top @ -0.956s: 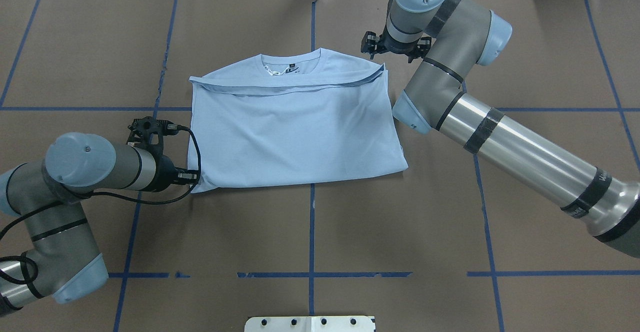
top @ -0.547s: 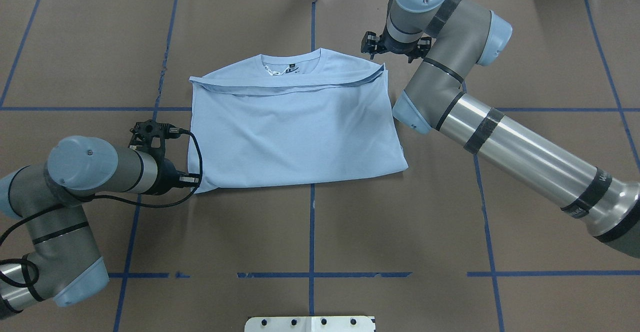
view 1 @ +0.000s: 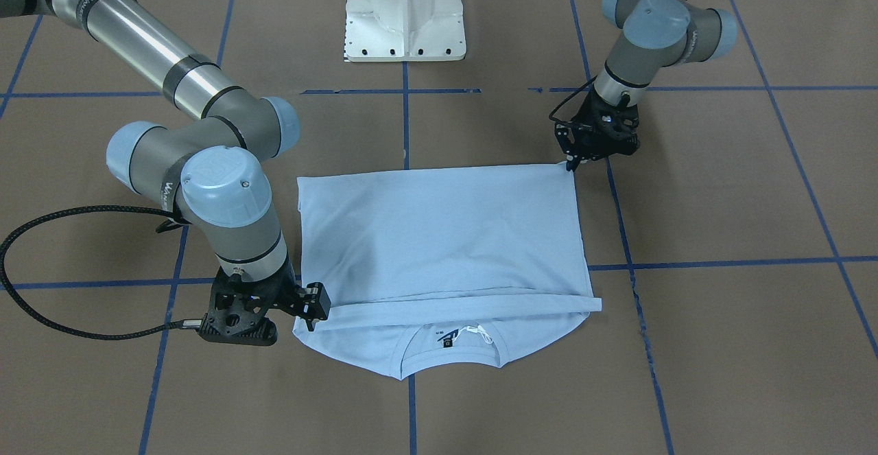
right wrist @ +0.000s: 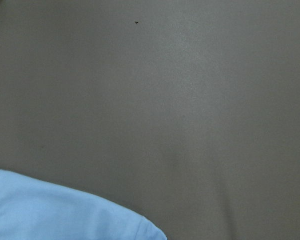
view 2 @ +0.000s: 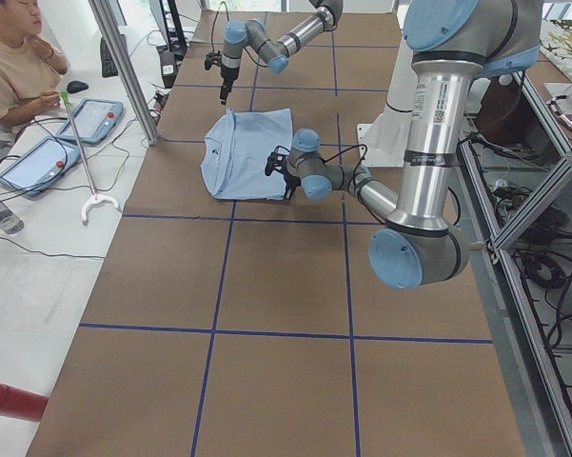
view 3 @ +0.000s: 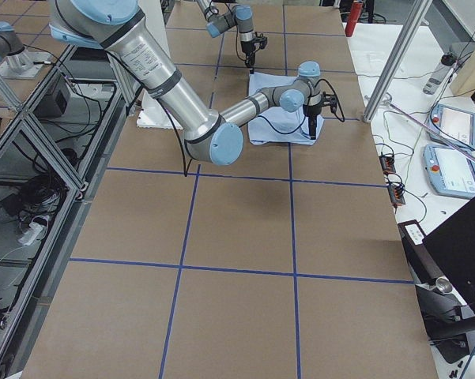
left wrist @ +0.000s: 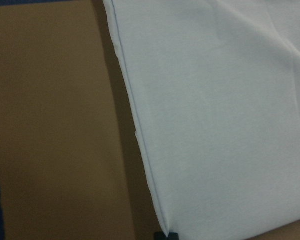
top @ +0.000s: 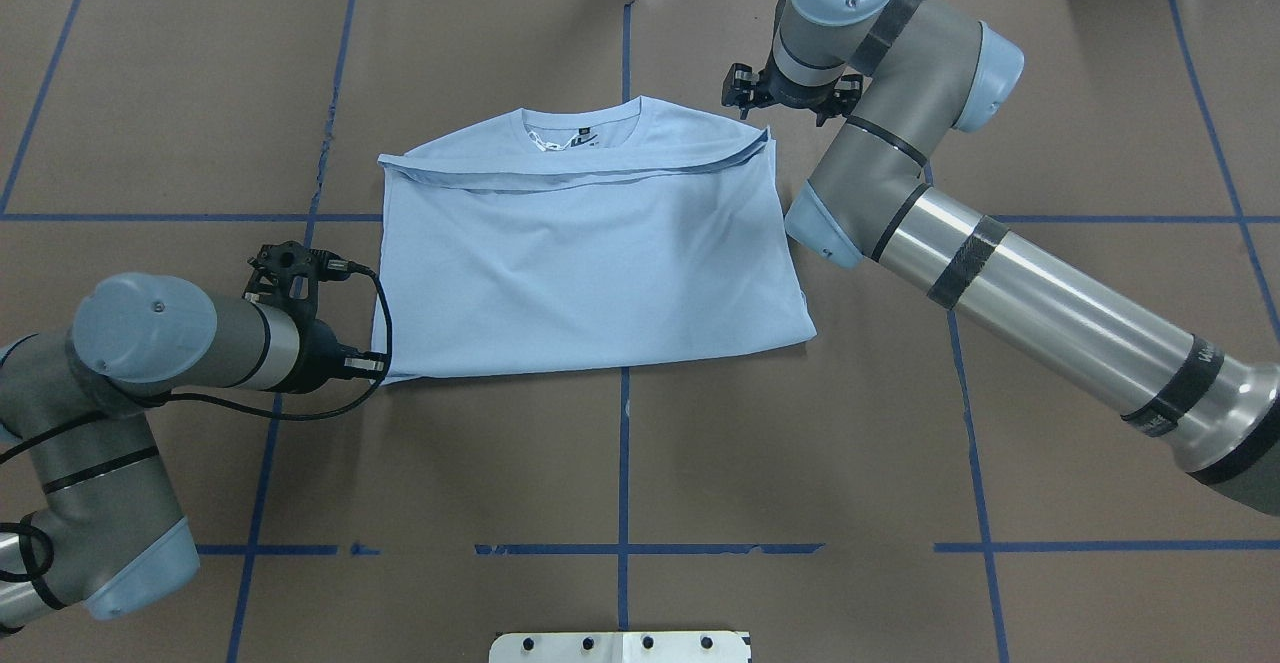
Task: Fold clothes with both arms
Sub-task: 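Drag the shirt side with the left gripper away from the robot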
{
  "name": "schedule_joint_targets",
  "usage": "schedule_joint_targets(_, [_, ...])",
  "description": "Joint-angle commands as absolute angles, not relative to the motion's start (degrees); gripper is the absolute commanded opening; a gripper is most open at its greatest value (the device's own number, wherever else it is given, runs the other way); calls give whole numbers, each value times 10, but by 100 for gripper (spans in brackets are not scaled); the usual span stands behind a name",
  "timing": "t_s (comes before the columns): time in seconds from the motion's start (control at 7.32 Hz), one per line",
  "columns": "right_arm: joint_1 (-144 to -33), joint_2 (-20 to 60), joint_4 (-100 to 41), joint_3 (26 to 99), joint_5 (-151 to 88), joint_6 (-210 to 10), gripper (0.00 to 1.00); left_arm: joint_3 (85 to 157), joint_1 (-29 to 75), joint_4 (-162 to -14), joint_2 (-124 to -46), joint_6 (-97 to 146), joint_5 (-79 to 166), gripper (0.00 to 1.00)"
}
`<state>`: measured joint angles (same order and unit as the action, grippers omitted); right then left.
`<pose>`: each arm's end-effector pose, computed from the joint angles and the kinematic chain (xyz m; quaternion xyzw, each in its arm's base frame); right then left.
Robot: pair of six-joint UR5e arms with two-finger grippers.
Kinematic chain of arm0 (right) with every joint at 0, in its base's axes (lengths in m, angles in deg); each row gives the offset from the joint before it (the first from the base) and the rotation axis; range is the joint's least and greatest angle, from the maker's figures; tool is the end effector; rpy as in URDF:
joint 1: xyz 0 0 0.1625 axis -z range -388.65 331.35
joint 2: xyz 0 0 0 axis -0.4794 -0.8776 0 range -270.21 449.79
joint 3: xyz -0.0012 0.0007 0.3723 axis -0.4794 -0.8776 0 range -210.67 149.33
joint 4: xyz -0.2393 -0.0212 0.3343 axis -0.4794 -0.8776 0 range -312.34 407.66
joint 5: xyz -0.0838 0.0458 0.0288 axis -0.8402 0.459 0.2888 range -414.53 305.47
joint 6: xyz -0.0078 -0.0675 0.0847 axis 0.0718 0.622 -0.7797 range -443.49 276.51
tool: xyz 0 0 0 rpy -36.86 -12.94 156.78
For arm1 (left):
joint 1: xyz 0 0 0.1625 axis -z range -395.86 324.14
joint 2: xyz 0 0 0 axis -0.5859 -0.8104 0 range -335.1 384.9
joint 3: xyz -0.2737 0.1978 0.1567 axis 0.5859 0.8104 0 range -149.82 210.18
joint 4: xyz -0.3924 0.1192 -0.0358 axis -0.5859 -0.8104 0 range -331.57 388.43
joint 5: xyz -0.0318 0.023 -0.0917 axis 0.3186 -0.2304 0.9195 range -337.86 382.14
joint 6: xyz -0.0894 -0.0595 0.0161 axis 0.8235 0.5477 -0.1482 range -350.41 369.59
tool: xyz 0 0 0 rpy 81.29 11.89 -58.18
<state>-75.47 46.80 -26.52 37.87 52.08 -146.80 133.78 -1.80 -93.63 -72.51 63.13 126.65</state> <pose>-0.4506 -0.6296 0.2606 0.1009 -0.3608 0.1116 0.9204 0.4007 -0.3990 0.3754 0.1636 0.4271 0.0749 0.8861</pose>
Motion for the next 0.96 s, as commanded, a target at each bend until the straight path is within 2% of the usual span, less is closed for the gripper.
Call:
schedule_joint_targets(0.0, [-754,468,-265,379,521,-1471,100,1273,58,-937,-737,526,1266,0])
schedule_joint_targets(0.41, [-754,469,-265,385,521,-1472,100,1056,176,-940,-897,415,1263,0])
schedule_joint_targets(0.68, [-754,468,-265,392,522,-1473,100,892,195,-1004,-996,401,1240,0])
schedule_joint_targets(0.82, [-754,465,-265,396,522,-1473,100,843,198,-1017,-1025,383,1208,0])
